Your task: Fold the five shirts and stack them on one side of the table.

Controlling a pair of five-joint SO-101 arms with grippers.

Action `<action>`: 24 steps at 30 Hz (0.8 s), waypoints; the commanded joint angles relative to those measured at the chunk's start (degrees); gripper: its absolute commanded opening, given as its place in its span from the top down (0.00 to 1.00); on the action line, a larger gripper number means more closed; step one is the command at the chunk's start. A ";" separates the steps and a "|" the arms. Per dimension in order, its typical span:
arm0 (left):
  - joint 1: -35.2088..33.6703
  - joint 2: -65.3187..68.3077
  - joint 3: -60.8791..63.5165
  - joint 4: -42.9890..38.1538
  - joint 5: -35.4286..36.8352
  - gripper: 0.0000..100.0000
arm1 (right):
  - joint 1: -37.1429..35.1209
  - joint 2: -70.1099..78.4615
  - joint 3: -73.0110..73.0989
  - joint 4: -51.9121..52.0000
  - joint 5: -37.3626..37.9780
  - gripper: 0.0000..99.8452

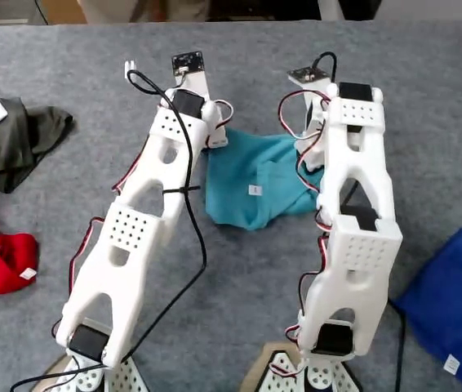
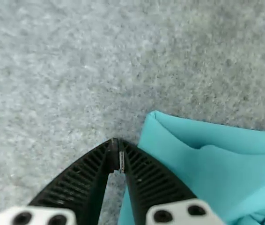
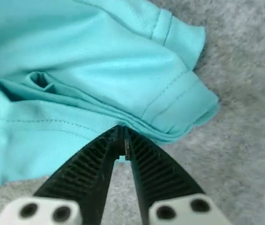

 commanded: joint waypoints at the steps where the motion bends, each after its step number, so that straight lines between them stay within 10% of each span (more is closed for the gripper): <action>1: -0.62 -0.66 -0.88 -0.79 0.26 0.98 | -0.92 -7.43 -2.68 0.88 0.53 1.00; 24: -3.25 2.68 -0.79 -3.52 0.00 0.98 | -12.70 2.86 -9.19 -5.54 2.81 1.00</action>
